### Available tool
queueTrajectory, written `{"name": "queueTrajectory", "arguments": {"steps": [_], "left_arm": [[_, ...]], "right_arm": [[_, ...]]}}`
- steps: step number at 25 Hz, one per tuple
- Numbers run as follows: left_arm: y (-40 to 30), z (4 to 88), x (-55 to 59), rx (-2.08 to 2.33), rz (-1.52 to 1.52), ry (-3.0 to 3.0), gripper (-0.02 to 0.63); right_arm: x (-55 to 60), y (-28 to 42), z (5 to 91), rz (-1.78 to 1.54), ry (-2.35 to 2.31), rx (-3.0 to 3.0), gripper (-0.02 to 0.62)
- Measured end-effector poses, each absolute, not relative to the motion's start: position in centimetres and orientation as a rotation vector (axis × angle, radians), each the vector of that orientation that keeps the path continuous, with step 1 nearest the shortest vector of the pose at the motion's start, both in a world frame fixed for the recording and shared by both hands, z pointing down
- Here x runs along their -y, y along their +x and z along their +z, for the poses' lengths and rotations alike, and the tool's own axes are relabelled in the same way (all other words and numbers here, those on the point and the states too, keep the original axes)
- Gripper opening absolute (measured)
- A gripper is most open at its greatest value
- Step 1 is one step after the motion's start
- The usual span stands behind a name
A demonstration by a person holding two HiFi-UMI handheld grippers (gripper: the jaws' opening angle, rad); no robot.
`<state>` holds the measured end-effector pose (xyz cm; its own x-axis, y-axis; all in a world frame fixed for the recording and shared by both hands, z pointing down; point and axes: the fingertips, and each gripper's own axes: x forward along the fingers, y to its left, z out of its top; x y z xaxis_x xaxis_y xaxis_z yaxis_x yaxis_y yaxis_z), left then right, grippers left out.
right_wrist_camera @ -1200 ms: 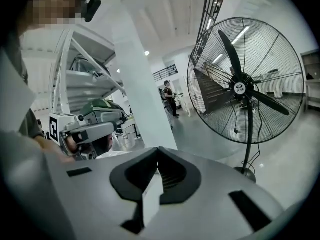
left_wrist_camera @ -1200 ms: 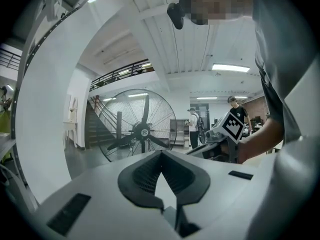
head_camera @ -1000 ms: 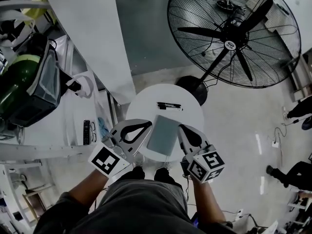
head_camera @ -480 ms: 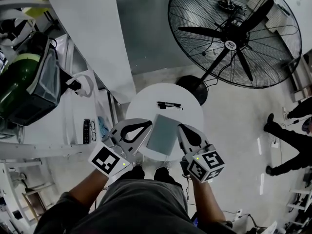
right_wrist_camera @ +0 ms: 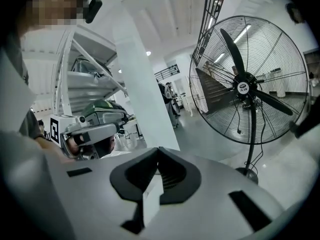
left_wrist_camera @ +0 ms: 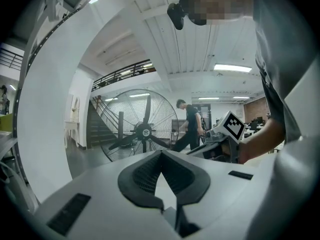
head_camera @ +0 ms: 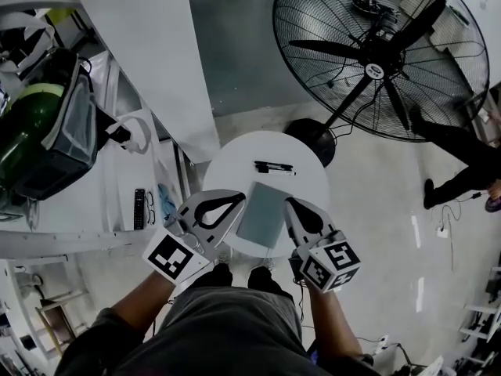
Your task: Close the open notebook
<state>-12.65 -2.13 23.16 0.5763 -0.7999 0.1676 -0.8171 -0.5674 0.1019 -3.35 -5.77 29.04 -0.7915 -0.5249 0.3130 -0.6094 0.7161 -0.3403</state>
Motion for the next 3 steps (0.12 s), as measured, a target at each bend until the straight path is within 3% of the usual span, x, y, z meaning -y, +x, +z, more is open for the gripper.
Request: {"name": "queueTrajectory", "arguments": {"steps": [3], "left_arm": [[-12.77, 23.24, 2.29, 1.367, 0.154, 2.633, 0.015]], "right_arm": [[5.88, -3.53, 29.15, 0.640, 0.907, 2.727, 0.020]]}}
